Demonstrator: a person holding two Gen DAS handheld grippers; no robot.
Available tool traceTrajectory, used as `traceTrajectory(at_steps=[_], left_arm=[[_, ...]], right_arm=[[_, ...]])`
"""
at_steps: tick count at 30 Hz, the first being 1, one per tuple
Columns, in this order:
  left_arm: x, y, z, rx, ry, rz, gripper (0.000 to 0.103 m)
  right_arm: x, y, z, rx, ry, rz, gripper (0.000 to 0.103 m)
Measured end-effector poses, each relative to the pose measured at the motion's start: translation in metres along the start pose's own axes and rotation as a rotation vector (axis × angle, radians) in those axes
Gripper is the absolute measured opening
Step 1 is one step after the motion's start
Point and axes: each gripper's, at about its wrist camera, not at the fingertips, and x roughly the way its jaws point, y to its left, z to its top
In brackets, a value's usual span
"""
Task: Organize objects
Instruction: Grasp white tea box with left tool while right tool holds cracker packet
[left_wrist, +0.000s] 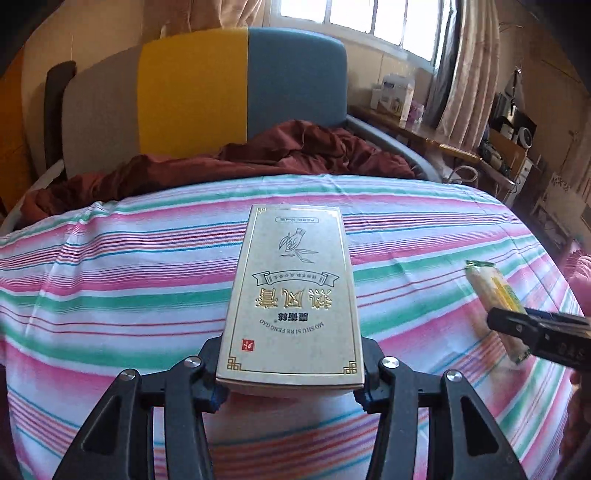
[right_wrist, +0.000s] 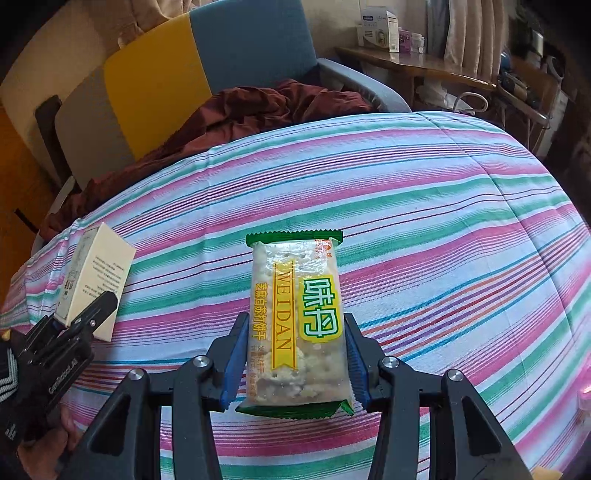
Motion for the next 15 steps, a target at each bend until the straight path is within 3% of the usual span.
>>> traceTrajectory(at_steps=[9, 15], left_arm=[[-0.045, -0.023, -0.033, 0.169, -0.083, 0.0, 0.051], [-0.069, -0.022, -0.051, 0.186, -0.111, -0.015, 0.051]], right_arm=[[-0.004, 0.018, -0.008, -0.067, -0.021, -0.03, 0.048], [-0.009, 0.034, -0.016, -0.09, -0.026, -0.019, 0.048]])
